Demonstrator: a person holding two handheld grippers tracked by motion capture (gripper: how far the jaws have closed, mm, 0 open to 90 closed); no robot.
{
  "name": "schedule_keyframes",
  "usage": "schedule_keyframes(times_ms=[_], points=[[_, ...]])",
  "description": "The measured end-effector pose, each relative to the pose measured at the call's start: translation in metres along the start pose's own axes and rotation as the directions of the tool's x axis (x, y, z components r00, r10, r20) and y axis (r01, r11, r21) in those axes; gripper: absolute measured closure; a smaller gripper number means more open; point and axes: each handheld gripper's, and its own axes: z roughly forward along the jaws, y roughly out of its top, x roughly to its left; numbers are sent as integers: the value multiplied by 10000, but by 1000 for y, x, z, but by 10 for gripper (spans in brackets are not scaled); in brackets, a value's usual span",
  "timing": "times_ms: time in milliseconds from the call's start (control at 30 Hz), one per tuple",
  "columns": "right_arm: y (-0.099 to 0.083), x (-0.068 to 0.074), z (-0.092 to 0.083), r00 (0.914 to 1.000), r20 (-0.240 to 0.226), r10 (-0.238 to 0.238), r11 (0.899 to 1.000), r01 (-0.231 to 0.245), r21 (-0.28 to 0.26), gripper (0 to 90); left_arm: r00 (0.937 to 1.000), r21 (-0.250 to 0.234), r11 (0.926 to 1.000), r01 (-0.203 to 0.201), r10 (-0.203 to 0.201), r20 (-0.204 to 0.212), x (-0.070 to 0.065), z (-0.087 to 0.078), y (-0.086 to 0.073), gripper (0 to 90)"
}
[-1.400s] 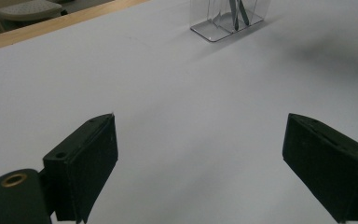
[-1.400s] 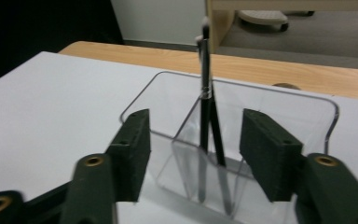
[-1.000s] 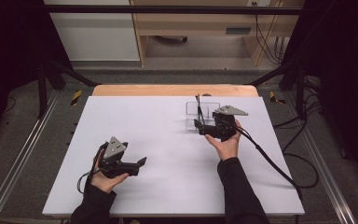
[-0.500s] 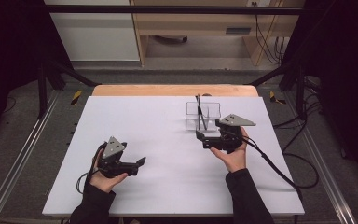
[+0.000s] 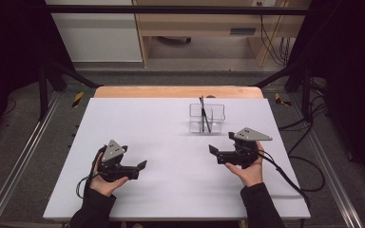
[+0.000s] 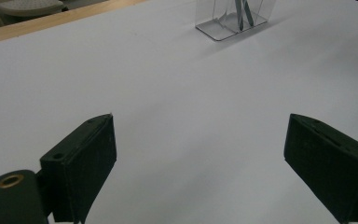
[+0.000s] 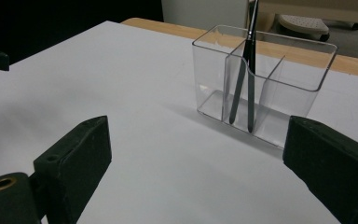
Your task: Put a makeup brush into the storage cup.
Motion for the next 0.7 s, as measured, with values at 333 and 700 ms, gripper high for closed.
schedule_keyframes(times_ms=[333, 700], points=[[-17, -8, -15, 10000, 14, 91, 9999, -91, 50, 81, 10000, 83, 10000, 43, -43, -7, 2, -1, -5, 81], [-37, -16, -32, 9997, 2, 252, 9996, -252, 148, 84, 9997, 35, 9997, 223, -223, -49, 5, -2, -8, 81]])
